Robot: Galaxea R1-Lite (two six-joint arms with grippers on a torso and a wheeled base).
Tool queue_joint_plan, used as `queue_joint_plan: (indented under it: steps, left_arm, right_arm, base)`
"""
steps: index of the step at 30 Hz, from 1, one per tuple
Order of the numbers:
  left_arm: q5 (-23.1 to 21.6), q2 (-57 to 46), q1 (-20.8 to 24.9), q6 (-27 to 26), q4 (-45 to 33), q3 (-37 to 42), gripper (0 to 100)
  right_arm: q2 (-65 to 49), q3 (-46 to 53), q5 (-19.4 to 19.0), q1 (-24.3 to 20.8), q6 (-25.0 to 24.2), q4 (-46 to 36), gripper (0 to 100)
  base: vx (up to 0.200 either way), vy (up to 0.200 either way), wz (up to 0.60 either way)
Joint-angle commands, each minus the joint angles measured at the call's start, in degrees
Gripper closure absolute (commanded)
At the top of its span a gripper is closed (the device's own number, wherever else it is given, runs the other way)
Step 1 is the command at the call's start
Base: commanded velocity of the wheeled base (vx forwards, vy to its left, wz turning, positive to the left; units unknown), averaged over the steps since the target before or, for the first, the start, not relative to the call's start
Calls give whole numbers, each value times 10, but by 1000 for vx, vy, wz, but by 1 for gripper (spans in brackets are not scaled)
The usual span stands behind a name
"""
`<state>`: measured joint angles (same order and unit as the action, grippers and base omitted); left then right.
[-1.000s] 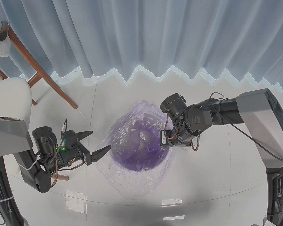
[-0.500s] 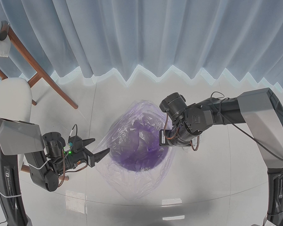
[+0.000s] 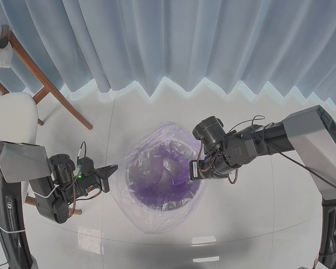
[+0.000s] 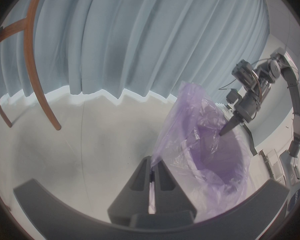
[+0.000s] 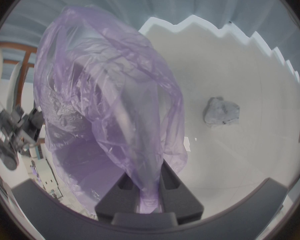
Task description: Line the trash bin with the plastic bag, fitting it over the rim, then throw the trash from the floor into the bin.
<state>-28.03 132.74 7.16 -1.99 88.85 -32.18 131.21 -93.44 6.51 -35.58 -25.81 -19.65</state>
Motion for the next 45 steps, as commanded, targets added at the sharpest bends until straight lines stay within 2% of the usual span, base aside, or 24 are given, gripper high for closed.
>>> queue_joint_plan:
  steps: [1,6,14,26,31,36,40,45]
  left_arm:
    - [3,-2,3,37,0,-31,100]
    - [3,-5,10,67,0,-34,100]
    - [5,-29,12,124,0,-39,100]
    - [36,17,11,118,0,-28,100]
    - [40,16,12,112,0,7,100]
    - [40,-3,22,73,1,63,100]
    - [39,-9,15,44,1,75,100]
    - [43,-14,9,40,1,74,100]
  right_arm:
    - [-42,119,-52,2,62,111,100]
    - [-59,224,-69,3,116,219,100]
    - [-78,248,-107,2,126,240,100]
    - [-97,247,-128,0,133,240,100]
    - [-104,243,-128,1,132,240,100]
    - [-104,244,-128,3,132,240,100]
    - [-98,242,-127,5,132,240,100]
    - [-96,235,-124,5,131,240,100]
  base:
    - [0,0,0]
    - [0,0,0]
    - [0,0,0]
    - [0,0,0]
    - [0,0,0]
    - [0,0,0]
    - [0,0,0]
    - [0,0,0]
